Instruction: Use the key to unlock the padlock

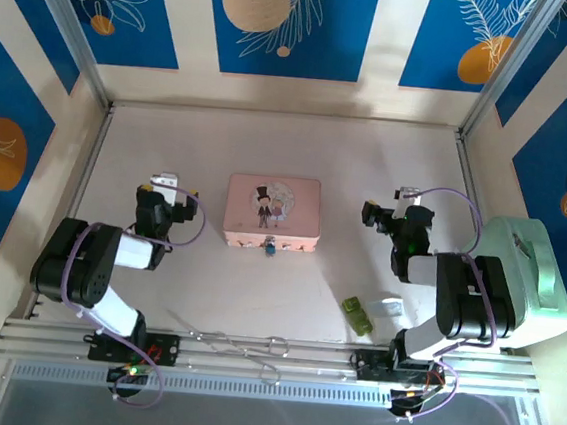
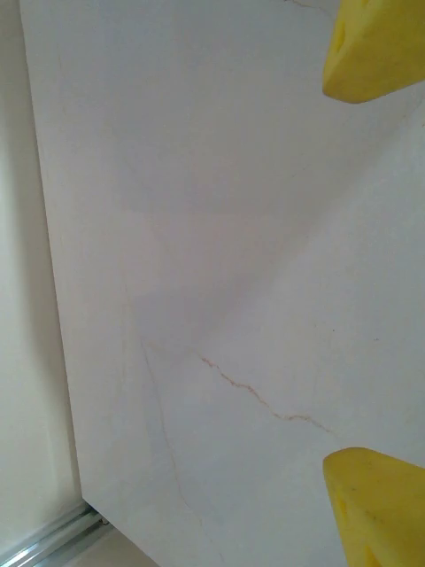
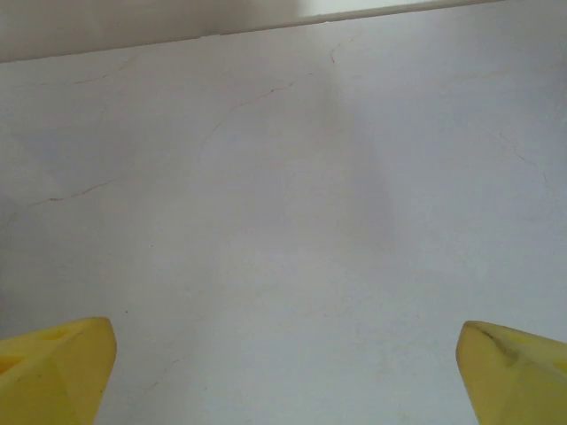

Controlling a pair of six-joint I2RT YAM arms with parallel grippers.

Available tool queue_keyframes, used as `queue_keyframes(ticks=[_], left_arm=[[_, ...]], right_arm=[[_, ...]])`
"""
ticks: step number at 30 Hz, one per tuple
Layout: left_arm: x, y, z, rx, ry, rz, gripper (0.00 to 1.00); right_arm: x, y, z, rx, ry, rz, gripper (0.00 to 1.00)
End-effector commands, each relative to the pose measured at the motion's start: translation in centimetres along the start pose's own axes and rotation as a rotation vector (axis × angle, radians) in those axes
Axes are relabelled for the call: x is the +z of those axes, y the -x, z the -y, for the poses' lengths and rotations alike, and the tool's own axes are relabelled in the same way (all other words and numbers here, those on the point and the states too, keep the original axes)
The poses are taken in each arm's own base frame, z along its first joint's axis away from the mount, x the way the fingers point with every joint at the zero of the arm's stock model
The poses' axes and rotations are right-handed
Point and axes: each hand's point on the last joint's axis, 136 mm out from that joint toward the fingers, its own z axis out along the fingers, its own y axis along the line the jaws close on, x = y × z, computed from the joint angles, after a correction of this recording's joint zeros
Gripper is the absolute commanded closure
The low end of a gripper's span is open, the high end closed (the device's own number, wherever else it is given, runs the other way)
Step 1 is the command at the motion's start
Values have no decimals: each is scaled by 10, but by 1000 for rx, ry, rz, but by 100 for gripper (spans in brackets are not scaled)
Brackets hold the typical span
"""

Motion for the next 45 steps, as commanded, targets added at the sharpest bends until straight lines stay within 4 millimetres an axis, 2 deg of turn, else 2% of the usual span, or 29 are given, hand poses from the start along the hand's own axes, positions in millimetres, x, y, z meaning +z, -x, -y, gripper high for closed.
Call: queue_keyframes(ticks=[1,27,30,32,33,34,36,37,38,40,42,45], left_arm=[[2,4,-3,-4,-3,11,1],[3,5,-3,-5,-4,10,1],[2,7,-4,-2,6,7,1],[3,26,-9,3,24,-75,1],[3,40,-17,5,67,-127,1],[1,66,-32,-26,148,-121,1],[-13,106,-48,-131,220,-105,1],[-21,124,-48,-182,212,-109,0],[-29,136,-46,-249,198,-117,2],[-42,145,-26,-385,88,-150,8],[-56,138,-6,-469,19,-177,10],[-76,111,42,-498,-116,-259,13]], right_arm=[[0,10,-4,-15,17,33,1],[-1,10,-4,-15,17,33,1],[-5,24,8,-3,-109,26,1],[-19,55,13,11,-209,-33,1],[-34,76,14,87,-258,-57,1],[-52,94,11,190,-268,-83,1],[-76,109,-3,326,-200,-136,1],[-84,108,-3,399,-200,-124,1],[-88,97,2,486,-220,-131,1],[-90,79,-8,650,-86,-180,1],[-99,57,-10,677,-161,-291,1],[-121,44,-30,527,-319,-387,1]])
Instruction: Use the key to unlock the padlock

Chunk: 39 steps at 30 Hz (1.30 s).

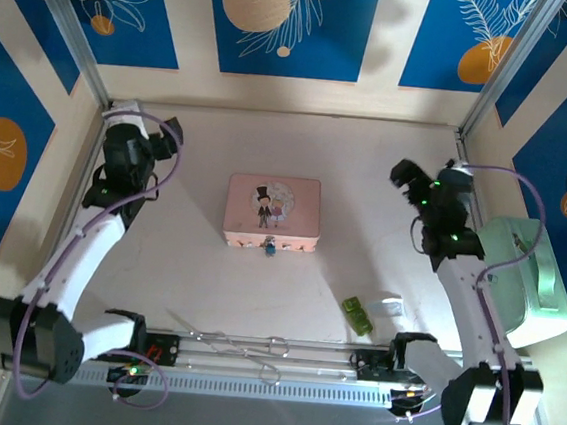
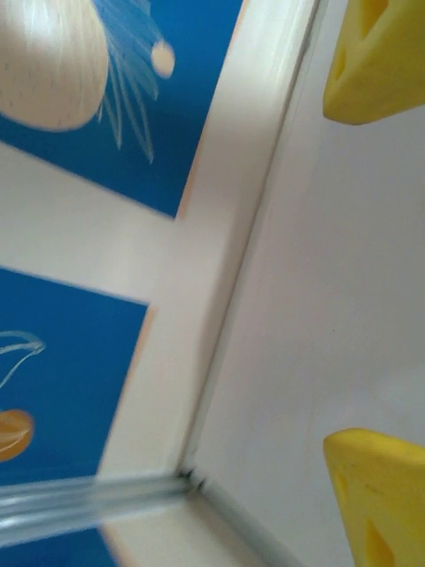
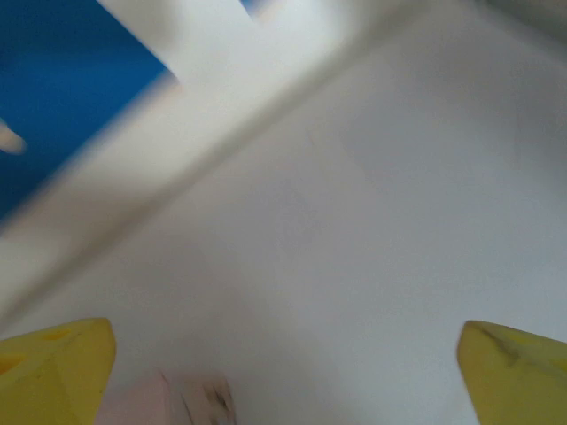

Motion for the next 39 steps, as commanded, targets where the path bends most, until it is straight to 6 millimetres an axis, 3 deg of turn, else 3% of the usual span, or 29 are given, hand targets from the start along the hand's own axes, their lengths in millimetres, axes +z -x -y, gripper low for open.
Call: queue_keyframes(ticks=[1,4,6,9,14,17,21,27,31,35,39], left_arm=[[-19,-120,16,-66,-49,-385,15],[-48,-160,45,-2,-149,-475,20],[-66,-173,60,18,-227,-520,26],[-85,-183,66,-13,-297,-583,25],[-99,-198,66,-40,-330,-665,24],[-100,-209,67,-80,-344,-691,25],[-96,-218,78,-128,-384,-720,34],[-86,-222,81,-144,-365,-734,35],[-79,-224,74,-130,-324,-734,36],[-72,-229,72,-144,-304,-747,36],[-63,-228,73,-172,-313,-744,40]], right_arm=[[-24,-71,22,-70,-278,-214,1],[-49,-91,-14,-262,-275,-179,1],[-64,-107,-38,-373,-218,-119,1],[-73,-146,-68,-466,-42,-151,0],[-78,-203,-82,-456,68,-396,13],[-84,-221,-88,-502,69,-472,19],[-89,-248,-100,-533,71,-540,24],[-73,-284,-120,-503,56,-573,23],[-65,-286,-124,-521,-71,-504,9],[-55,-297,-139,-651,-34,-410,7],[-46,-304,-136,-658,-34,-391,9]])
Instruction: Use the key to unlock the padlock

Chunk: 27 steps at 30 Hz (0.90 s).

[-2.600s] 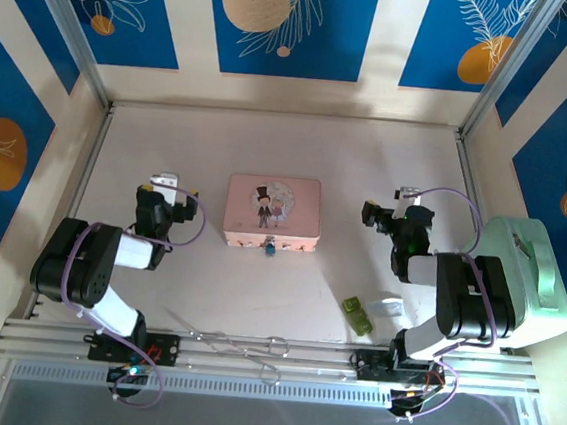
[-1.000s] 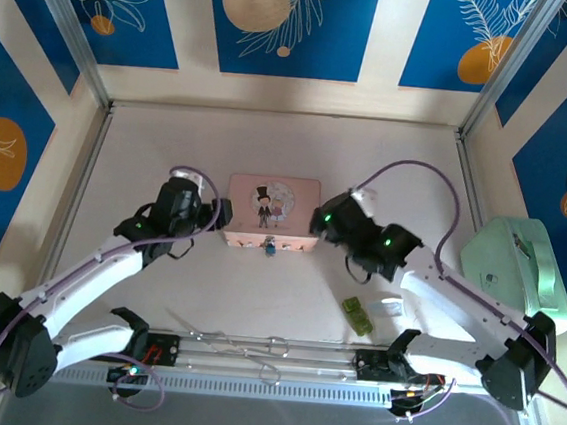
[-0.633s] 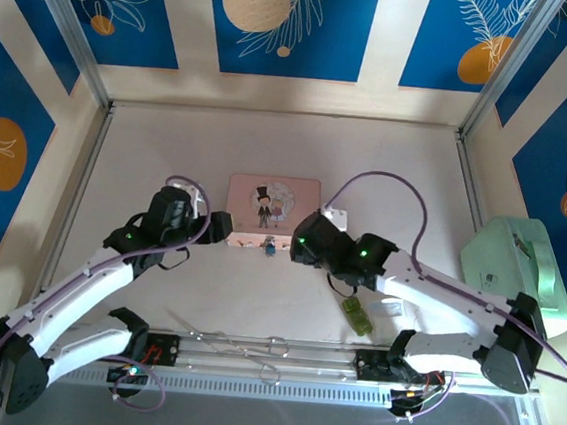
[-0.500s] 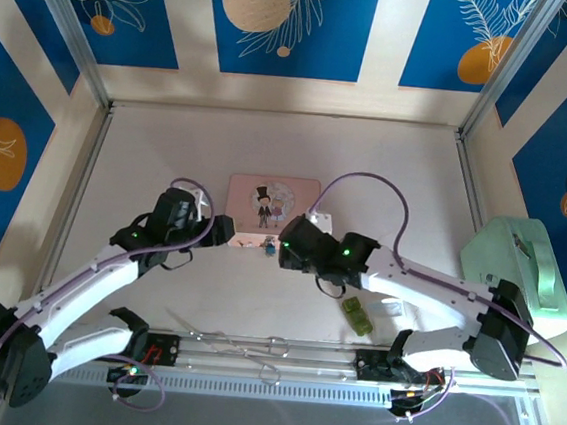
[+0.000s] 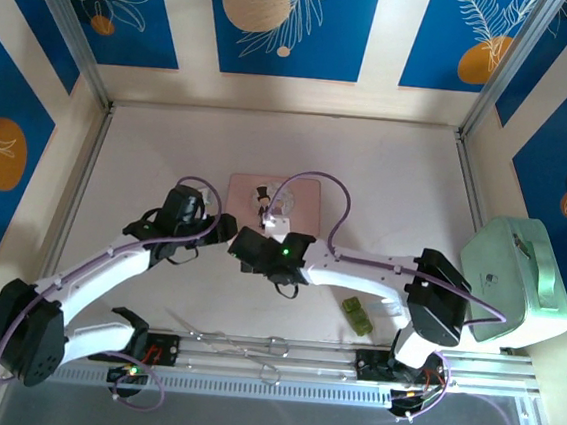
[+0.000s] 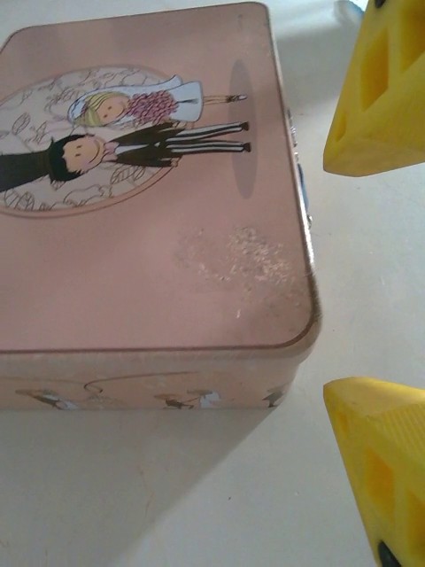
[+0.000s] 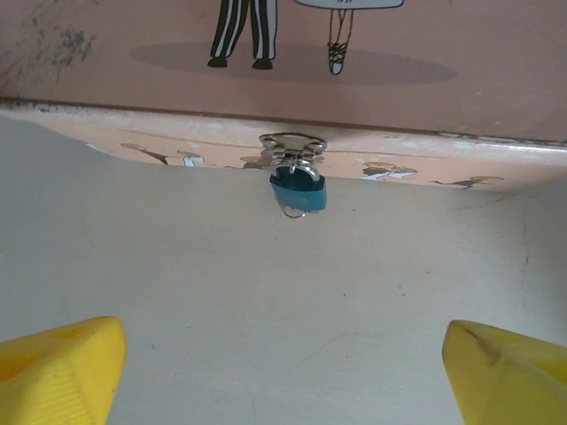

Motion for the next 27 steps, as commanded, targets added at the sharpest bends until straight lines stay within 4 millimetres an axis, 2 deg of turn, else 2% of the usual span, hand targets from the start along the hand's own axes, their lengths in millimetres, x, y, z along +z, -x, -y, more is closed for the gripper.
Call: queue_keyframes(ticks=[1,5,12,16,27], left_arm=[[-1,18,11,-22,-54,38,40],[-3,24,12,-25,-59,55,41],[7,24,8,-47,-69,44,44],[16,25,8,-66,-80,31,46],[21,26,8,-68,-86,33,47]], right_arm=[[8,9,6,-8,-29,61,9],[19,3,-11,-43,79,-21,11],[44,3,-8,-27,56,-52,28],[51,7,-8,-18,51,-30,29],[73,11,2,3,8,-6,32]])
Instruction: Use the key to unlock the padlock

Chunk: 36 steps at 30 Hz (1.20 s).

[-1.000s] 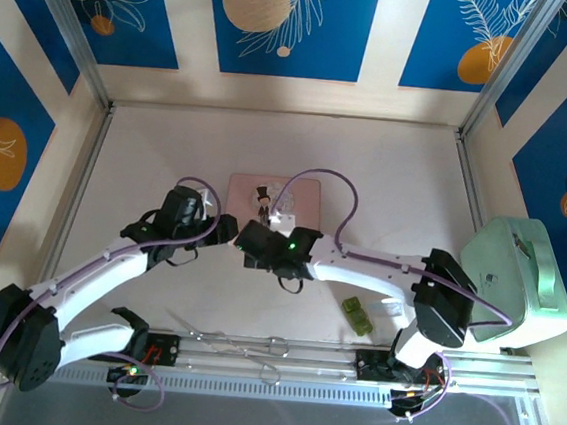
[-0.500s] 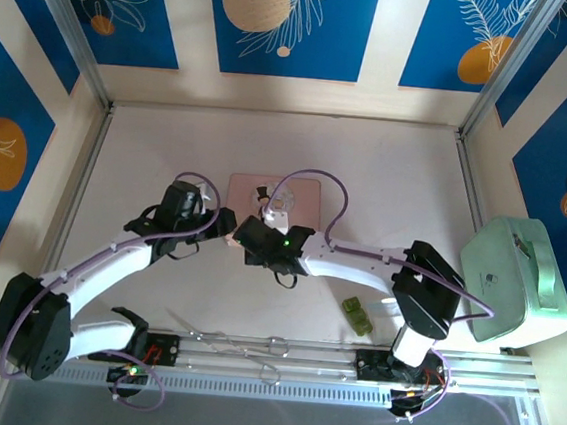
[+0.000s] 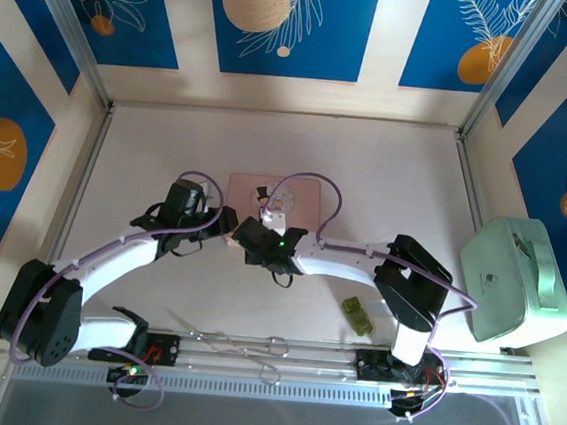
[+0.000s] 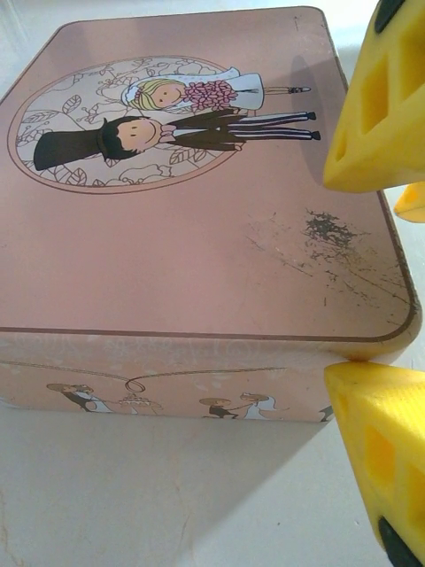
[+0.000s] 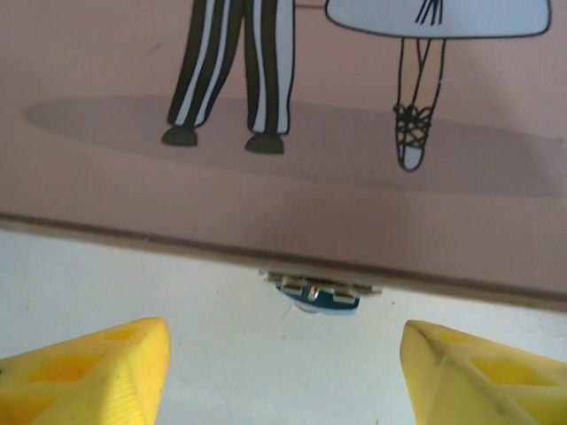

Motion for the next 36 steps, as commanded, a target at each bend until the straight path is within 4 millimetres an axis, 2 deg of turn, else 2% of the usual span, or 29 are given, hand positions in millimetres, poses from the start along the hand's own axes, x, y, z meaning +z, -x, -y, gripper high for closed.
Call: queue_keyframes(ticks=[1,16,27,36], left_arm=[[1,11,12,3,-51,22,48],[1,11,11,17,-43,23,49],[2,9,6,28,-27,21,50],[1,13,7,43,-16,26,51]], right_arm=[[10,4,6,7,-26,9,33],[17,8,6,-19,-73,2,43],[19,7,12,-8,-119,-21,54],[21,8,17,23,-133,-34,57]])
